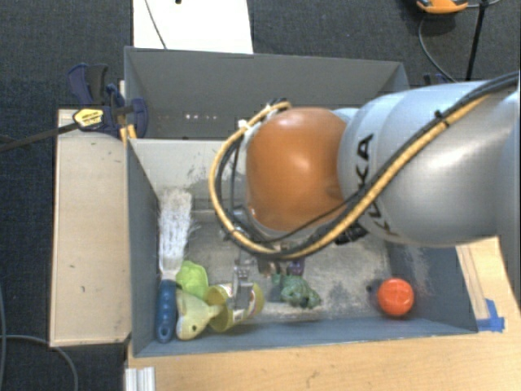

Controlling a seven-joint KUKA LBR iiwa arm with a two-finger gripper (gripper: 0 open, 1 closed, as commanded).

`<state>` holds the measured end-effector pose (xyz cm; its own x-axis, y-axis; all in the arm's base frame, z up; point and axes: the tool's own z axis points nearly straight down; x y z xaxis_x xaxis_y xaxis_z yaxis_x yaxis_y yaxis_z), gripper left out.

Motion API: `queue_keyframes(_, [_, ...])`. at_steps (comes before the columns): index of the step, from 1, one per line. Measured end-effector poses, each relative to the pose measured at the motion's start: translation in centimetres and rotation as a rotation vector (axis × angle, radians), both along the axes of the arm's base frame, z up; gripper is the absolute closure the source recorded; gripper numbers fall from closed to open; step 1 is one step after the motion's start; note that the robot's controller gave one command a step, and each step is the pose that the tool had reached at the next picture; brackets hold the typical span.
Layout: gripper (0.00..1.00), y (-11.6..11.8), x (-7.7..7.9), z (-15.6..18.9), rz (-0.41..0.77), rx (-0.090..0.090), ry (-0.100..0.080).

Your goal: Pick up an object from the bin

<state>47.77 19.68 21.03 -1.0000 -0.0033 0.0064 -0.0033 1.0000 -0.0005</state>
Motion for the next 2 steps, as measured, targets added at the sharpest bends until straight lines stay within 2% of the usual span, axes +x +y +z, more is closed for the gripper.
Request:
queue_keyframes(1, [0.0, -0.1, 0.2, 0.4, -0.005, 0.002, -0.009])
queue_keyframes(2, [0.0, -0.3, 1.6, -4.6, 0.016, 0.004, -0.015])
